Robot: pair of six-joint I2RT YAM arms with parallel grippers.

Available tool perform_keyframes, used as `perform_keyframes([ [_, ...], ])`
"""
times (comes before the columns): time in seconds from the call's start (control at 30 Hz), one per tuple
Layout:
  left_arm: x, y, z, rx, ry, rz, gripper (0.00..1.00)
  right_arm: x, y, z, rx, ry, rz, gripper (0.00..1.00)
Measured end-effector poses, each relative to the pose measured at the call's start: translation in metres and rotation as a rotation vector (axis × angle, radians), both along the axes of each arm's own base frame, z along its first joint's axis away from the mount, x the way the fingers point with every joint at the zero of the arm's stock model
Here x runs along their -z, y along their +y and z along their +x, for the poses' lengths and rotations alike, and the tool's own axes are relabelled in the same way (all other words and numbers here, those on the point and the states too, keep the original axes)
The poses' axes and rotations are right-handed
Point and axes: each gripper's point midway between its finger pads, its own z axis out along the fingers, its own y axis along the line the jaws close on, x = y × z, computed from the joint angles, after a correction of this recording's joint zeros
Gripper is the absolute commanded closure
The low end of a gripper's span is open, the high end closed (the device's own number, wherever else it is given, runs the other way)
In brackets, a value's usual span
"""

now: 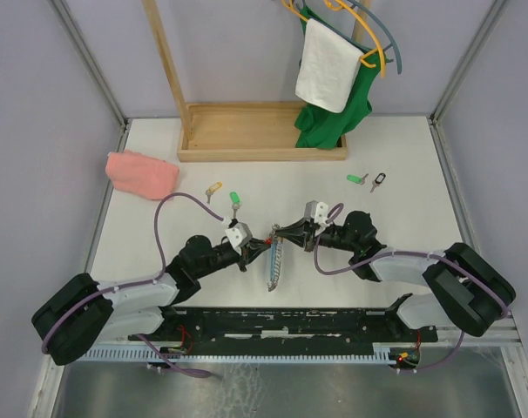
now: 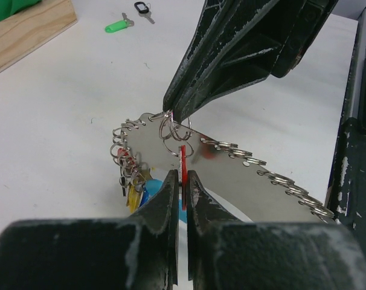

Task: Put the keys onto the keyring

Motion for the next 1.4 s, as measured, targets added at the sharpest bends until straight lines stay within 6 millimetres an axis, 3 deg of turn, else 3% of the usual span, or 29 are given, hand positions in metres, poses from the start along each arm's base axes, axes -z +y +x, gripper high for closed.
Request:
perform_keyframes([
  [0.27,-0.009,0.001,-0.001,-0.001,0.018,0.042,0.97,0.005,-0.006,0.002,0.047,0.025,-0.001,0.6],
  [0.5,-0.006,0.002,0.001,0.007,0.027,0.131,0.97,-0.008,-0.02,-0.01,0.027,-0.061,-0.107,0.45],
  [0.7,-0.008,0.001,-0.003,0.032,0.001,0.186,0.97,-0.018,-0.023,-0.016,-0.066,-0.191,-0.253,0.43],
  [0.97,-0.011,-0.002,-0.014,0.082,-0.071,0.279,0.97,0.01,-0.016,-0.014,-0.276,-0.278,-0.457,0.47],
  [1.4,-0.013,0.0,-0.02,0.102,-0.151,0.322,0.97,0.026,-0.006,-0.034,-0.488,-0.258,-0.439,0.58],
])
